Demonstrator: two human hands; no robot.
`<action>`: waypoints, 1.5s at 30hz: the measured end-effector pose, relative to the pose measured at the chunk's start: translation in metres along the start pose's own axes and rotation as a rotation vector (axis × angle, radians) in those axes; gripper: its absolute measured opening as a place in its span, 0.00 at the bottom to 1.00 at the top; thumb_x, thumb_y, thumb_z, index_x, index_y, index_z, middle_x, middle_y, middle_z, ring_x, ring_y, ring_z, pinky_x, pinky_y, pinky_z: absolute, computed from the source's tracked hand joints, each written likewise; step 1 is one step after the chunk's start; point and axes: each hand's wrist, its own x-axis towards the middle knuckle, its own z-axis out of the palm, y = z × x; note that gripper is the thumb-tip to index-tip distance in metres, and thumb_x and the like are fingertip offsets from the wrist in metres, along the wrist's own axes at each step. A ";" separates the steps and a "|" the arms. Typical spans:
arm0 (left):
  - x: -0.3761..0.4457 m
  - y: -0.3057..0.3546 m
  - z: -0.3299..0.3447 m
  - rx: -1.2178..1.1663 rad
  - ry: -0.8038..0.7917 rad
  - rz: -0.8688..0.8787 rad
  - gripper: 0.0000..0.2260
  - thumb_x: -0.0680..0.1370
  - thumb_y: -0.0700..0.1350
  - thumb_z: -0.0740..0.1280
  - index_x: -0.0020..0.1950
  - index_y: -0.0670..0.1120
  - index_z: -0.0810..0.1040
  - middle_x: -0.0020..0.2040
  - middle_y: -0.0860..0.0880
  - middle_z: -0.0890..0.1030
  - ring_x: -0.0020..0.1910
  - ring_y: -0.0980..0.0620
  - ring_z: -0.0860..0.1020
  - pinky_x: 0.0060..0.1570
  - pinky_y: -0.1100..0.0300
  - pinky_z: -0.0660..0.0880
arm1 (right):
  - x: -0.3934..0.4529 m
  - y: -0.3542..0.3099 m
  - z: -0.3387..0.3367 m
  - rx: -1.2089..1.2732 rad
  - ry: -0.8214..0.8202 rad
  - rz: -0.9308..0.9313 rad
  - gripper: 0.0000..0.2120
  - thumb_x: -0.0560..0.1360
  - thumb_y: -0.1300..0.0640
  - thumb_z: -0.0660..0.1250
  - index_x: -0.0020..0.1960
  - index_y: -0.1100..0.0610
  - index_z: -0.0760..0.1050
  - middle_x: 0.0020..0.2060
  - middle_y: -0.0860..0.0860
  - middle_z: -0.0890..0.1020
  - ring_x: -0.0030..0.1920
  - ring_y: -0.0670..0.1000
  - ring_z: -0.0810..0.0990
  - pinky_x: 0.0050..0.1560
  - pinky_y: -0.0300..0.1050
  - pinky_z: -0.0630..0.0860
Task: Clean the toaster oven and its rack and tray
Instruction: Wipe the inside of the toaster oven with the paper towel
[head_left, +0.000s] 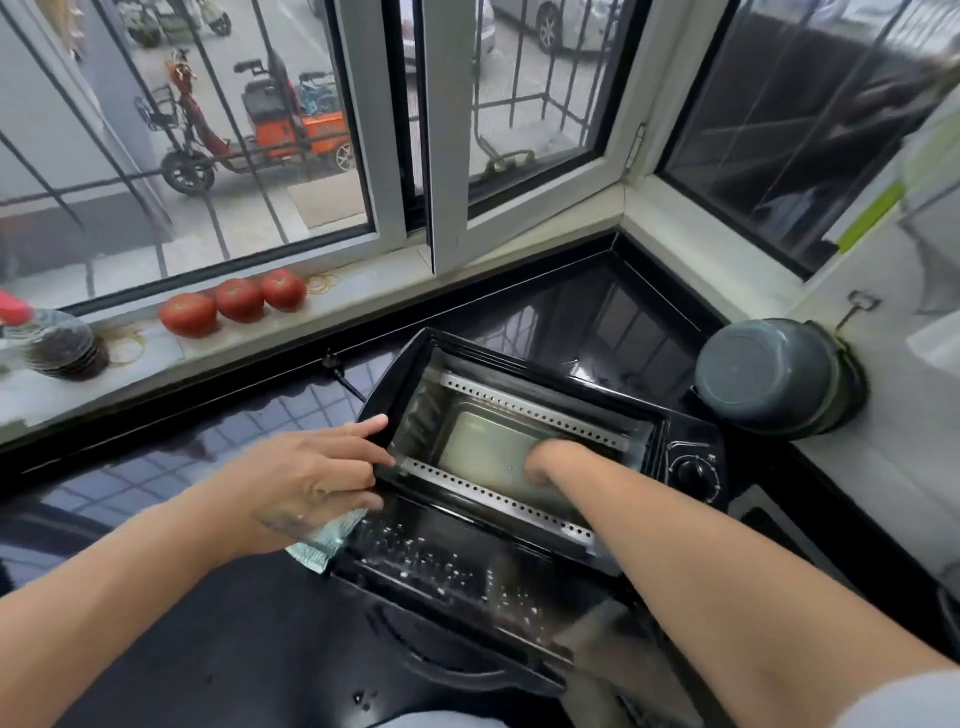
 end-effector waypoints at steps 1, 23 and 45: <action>-0.001 0.000 0.001 0.049 0.014 0.029 0.25 0.85 0.61 0.58 0.39 0.45 0.78 0.65 0.56 0.82 0.77 0.49 0.69 0.68 0.49 0.77 | -0.001 0.000 0.000 -0.049 0.002 -0.028 0.22 0.80 0.66 0.54 0.74 0.67 0.64 0.72 0.61 0.68 0.64 0.59 0.73 0.64 0.50 0.72; -0.007 0.004 0.005 -0.014 0.049 -0.059 0.17 0.84 0.54 0.65 0.43 0.44 0.79 0.66 0.57 0.81 0.79 0.55 0.65 0.74 0.60 0.69 | 0.022 -0.023 0.015 0.044 -0.079 -0.304 0.17 0.81 0.60 0.58 0.69 0.61 0.73 0.65 0.56 0.76 0.59 0.58 0.79 0.59 0.49 0.77; -0.001 0.009 0.001 -0.026 0.012 -0.101 0.16 0.83 0.54 0.65 0.43 0.44 0.78 0.67 0.55 0.81 0.78 0.56 0.66 0.71 0.71 0.66 | 0.012 -0.019 -0.011 0.013 -0.269 -0.110 0.11 0.79 0.64 0.60 0.56 0.68 0.76 0.53 0.62 0.81 0.46 0.57 0.77 0.55 0.50 0.77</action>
